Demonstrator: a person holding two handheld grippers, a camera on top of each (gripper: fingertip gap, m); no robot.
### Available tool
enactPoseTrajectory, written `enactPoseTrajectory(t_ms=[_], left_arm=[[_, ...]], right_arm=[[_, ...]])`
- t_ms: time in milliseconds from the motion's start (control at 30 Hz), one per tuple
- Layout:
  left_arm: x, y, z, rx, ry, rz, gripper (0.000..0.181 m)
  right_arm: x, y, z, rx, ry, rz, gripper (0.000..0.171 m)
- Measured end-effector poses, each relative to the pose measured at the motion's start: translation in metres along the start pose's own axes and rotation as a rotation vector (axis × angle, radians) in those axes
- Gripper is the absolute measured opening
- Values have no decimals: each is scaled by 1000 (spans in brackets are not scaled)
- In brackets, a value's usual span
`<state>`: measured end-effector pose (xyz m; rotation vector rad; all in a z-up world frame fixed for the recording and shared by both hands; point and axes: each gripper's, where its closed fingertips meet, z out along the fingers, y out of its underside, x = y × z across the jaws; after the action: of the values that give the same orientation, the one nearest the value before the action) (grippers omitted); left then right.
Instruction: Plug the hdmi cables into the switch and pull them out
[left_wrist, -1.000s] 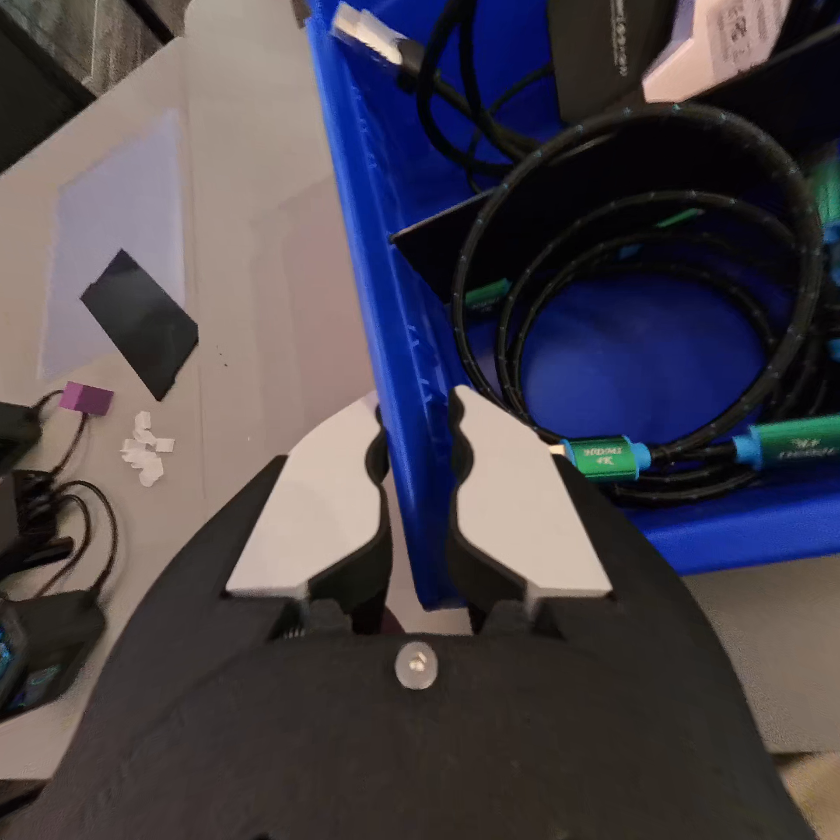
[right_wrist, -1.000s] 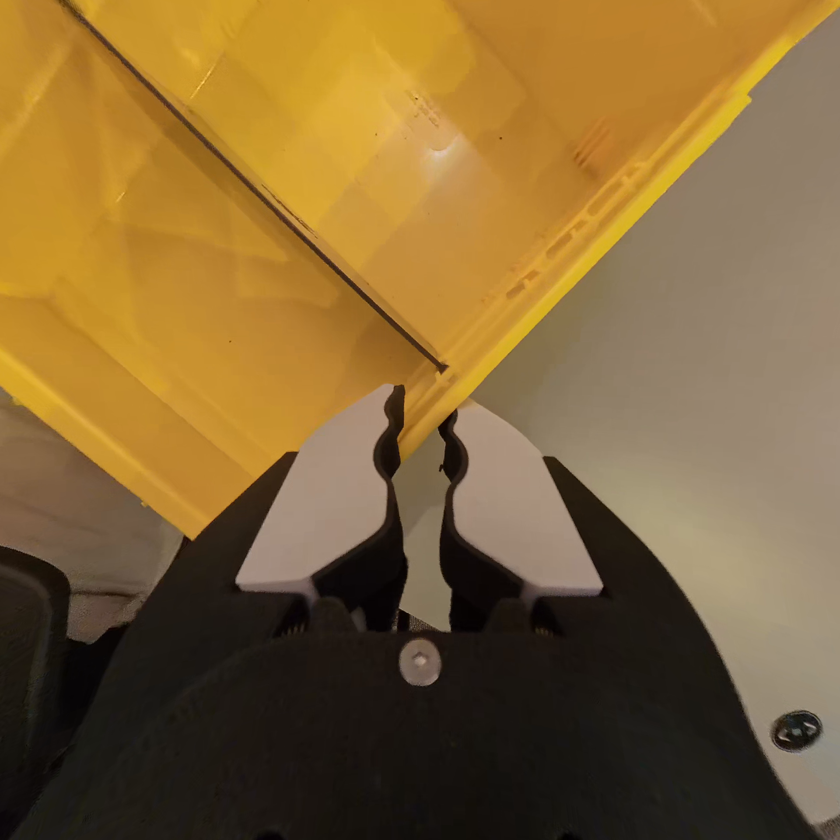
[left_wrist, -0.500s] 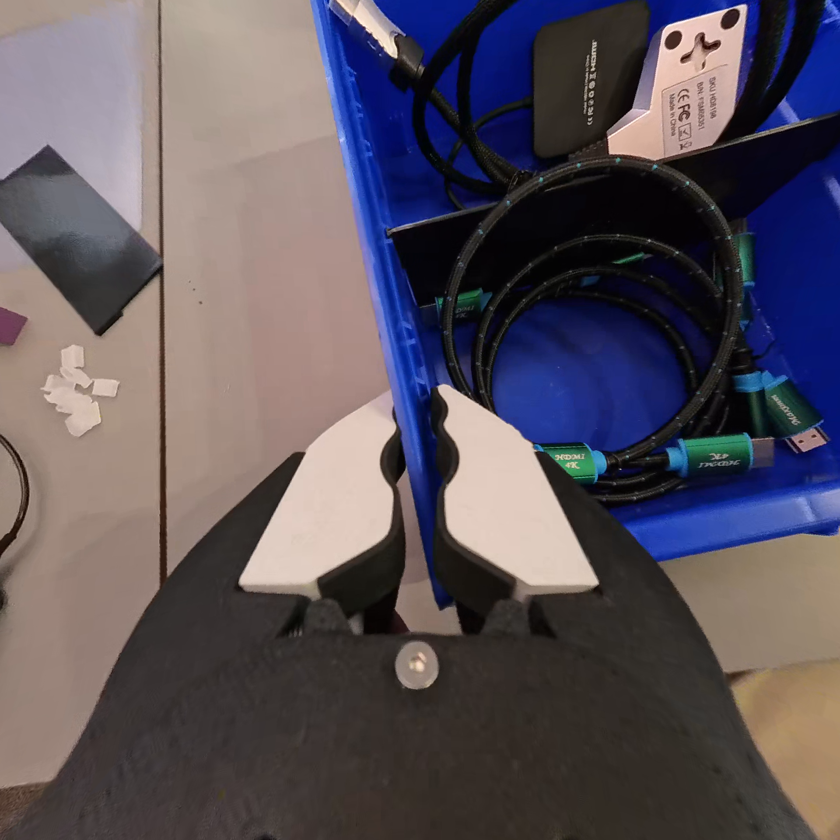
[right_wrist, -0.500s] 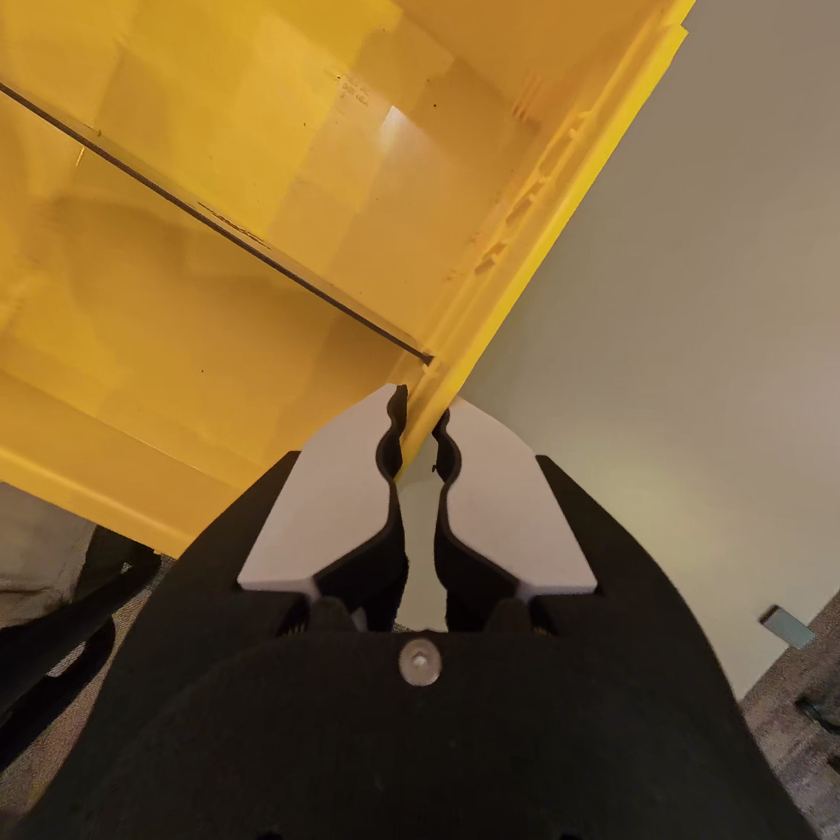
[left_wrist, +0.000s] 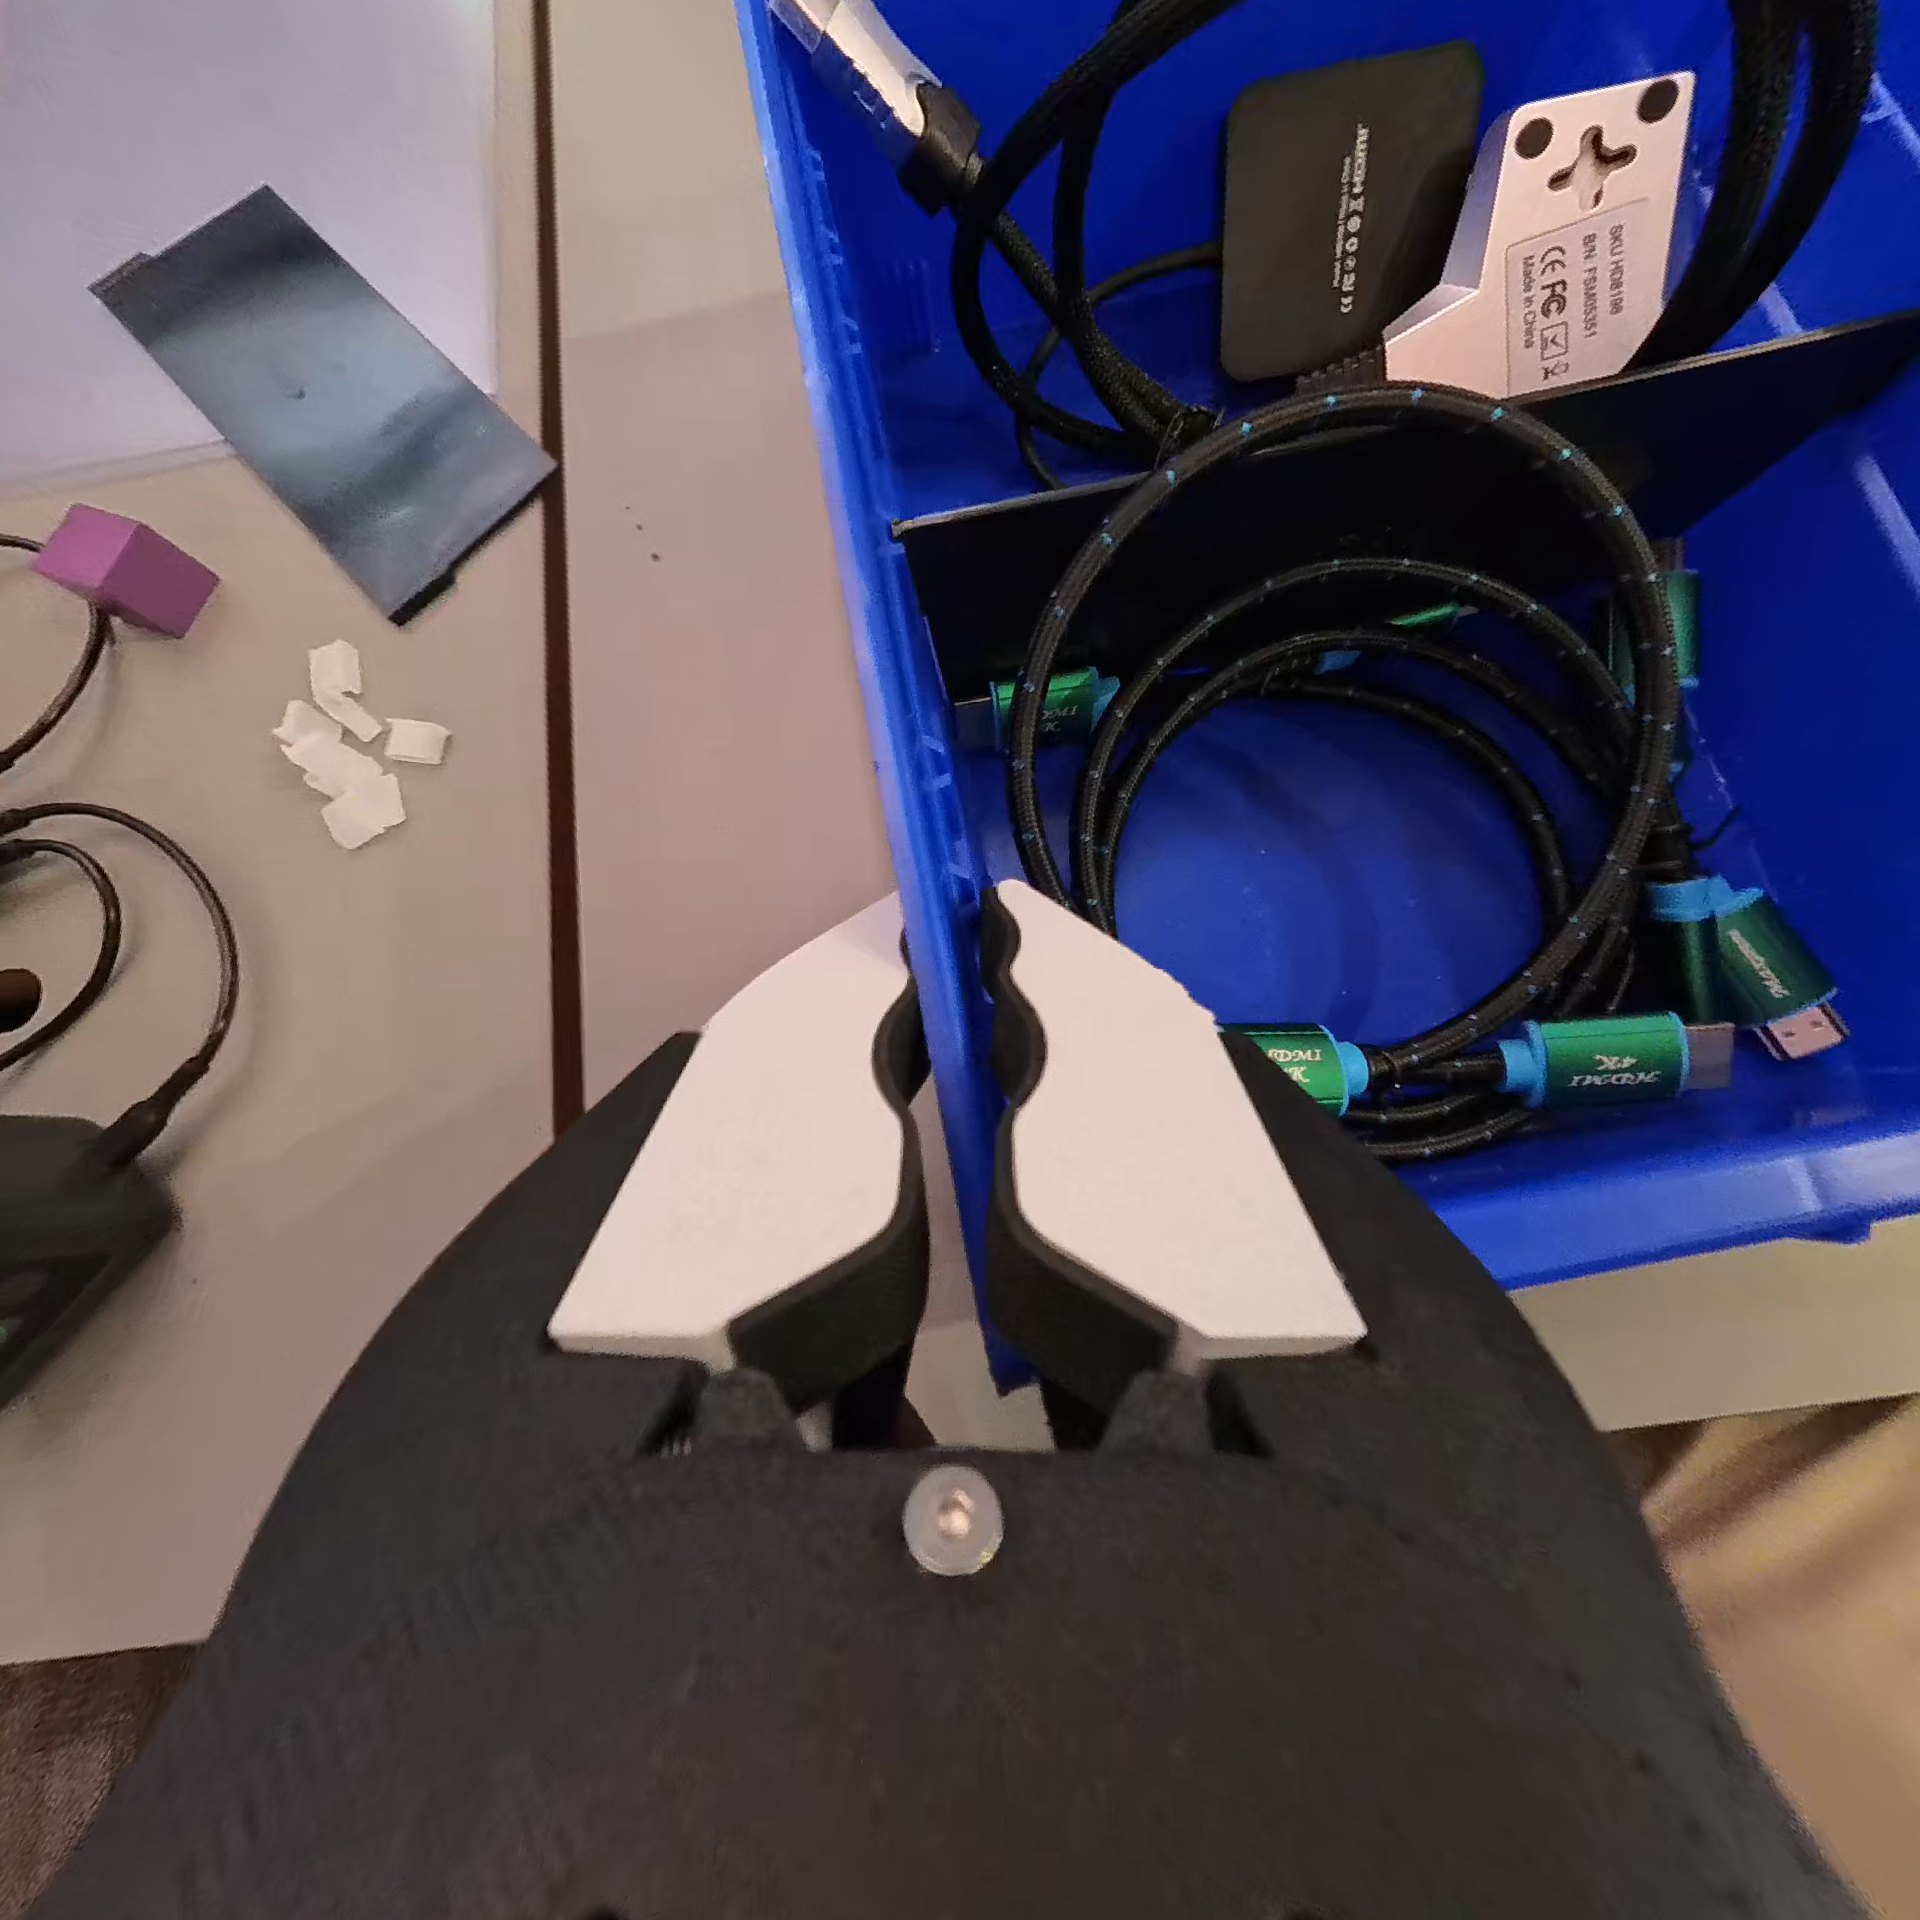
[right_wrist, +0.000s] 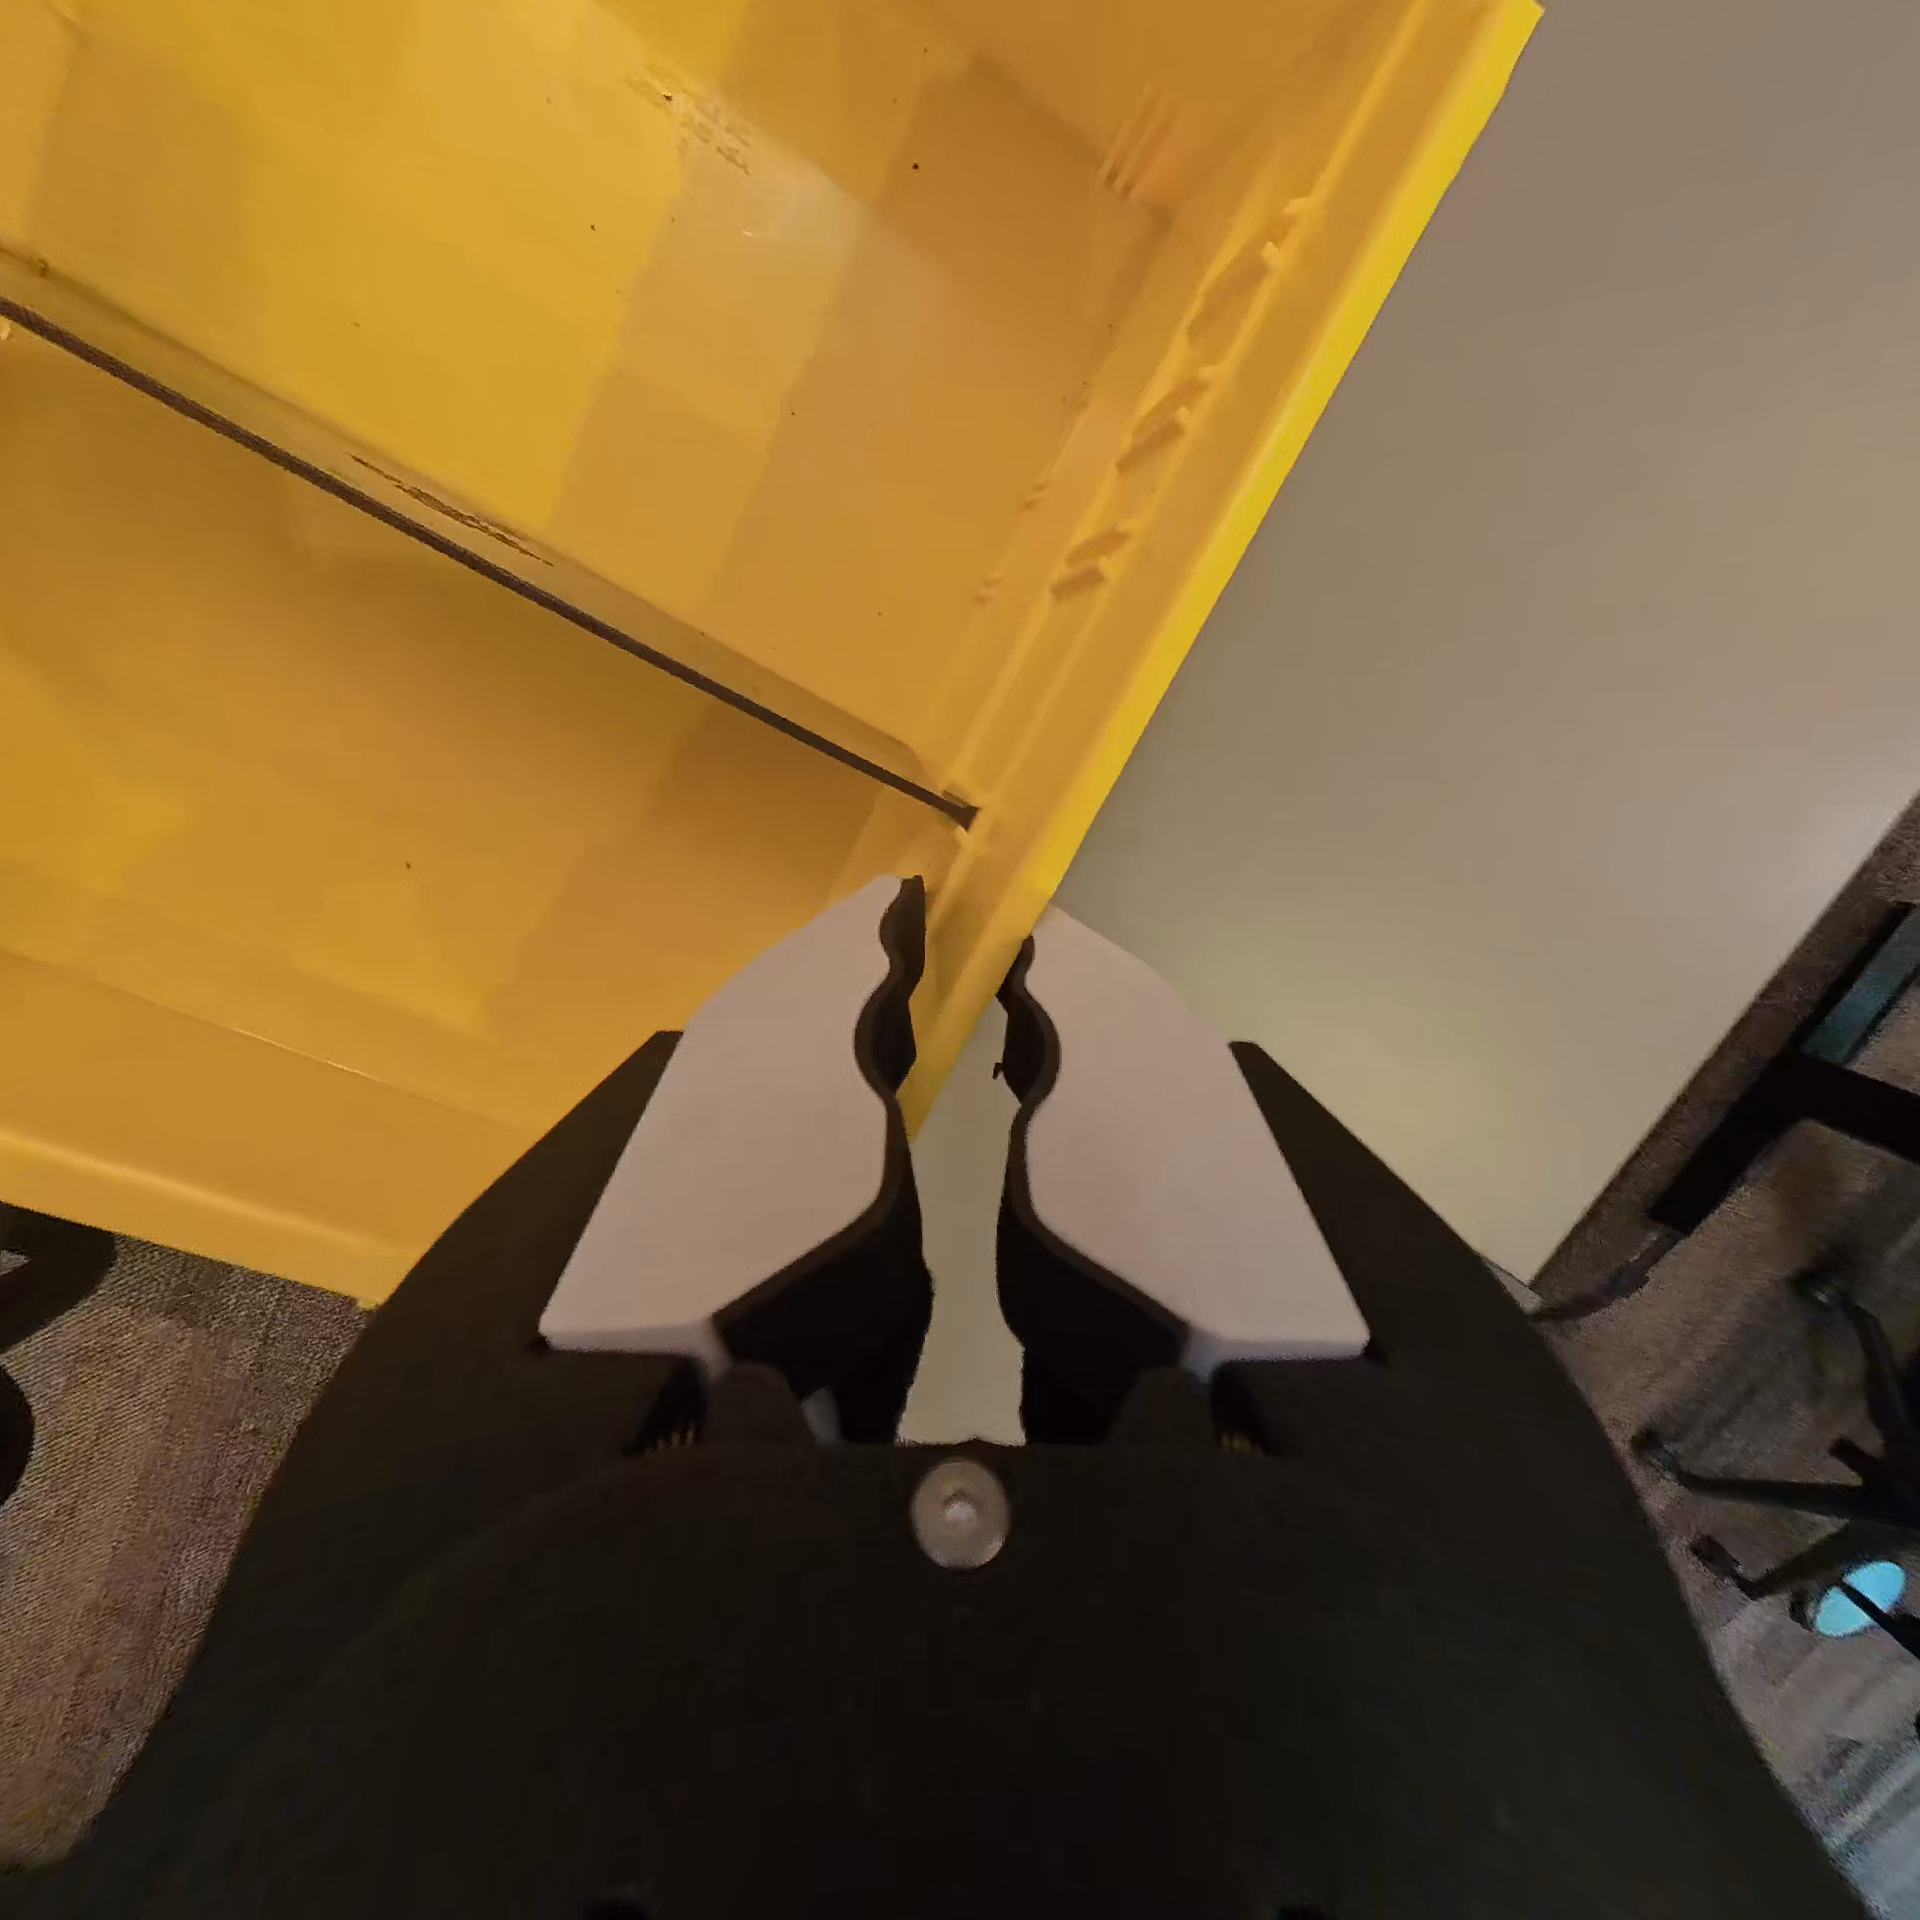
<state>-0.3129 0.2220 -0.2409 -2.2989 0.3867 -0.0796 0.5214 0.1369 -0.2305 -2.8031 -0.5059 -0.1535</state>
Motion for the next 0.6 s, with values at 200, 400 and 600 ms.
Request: enactPoseTrajectory(t_ms=[200,400,600], left_arm=[[-15,-2,4,4,-11,-6,8],[-19,-2,5,11,-31,-37,8],[-20,3,1,10,-52,-60,7]], right_arm=[[20,7,1,-21,24,39,11],[27,11,1,-30,42,77,11],[30,16,1,-34,49,89,12]])
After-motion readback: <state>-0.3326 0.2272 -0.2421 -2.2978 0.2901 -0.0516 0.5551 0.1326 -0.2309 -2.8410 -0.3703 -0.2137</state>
